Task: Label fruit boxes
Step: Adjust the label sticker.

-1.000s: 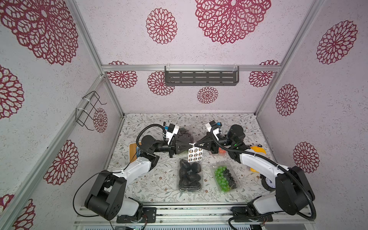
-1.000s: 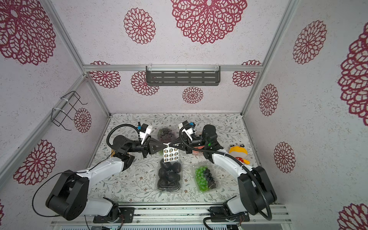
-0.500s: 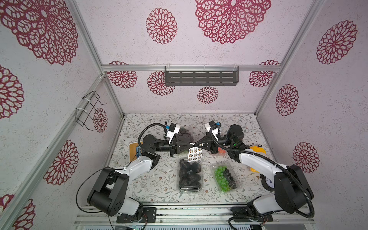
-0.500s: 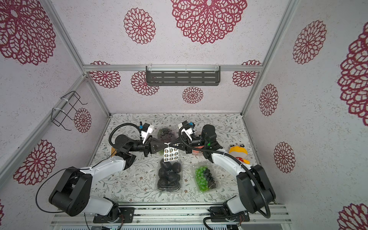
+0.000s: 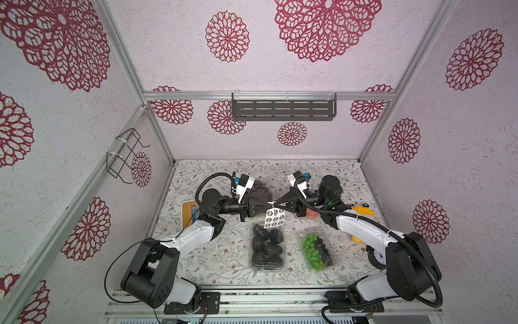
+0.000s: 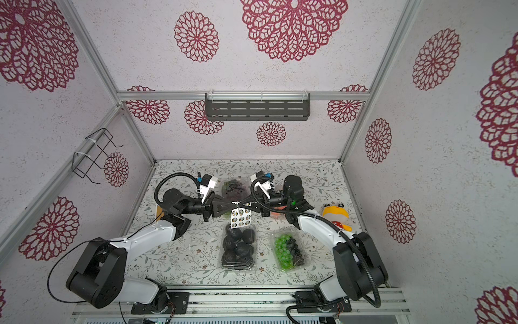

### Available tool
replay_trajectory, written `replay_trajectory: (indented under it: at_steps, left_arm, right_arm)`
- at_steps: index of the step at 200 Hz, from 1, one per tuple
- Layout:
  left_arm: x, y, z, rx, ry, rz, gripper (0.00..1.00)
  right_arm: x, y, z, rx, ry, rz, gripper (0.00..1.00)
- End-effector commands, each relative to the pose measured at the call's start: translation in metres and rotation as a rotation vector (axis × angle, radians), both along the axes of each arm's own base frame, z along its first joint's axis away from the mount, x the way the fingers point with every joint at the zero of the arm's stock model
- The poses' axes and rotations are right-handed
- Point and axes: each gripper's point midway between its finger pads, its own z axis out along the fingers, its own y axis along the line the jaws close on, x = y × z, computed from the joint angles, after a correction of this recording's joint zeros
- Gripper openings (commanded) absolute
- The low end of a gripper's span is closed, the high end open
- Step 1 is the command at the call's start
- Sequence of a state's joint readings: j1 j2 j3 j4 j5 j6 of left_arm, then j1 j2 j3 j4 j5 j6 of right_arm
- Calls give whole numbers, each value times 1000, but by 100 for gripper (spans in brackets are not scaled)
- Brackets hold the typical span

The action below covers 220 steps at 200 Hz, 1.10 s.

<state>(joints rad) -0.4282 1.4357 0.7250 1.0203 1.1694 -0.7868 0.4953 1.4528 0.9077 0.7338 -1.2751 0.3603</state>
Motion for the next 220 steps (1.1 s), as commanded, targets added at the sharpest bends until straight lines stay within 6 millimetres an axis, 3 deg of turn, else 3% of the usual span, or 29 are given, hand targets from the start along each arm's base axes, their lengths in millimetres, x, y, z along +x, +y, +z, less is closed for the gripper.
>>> replay_trajectory:
  at_steps: [1, 126, 220]
  left_arm:
    - [-3, -1, 14, -16, -48, 15, 0]
    - [5, 1, 6, 9, -34, 48, 0]
    - [6, -1, 5, 8, -26, 42, 0]
  right_arm:
    - [-2, 0, 14, 11, -77, -9, 0]
    - [-20, -7, 20, 43, -95, 42, 0]
    - [-17, -6, 19, 43, -90, 35, 0]
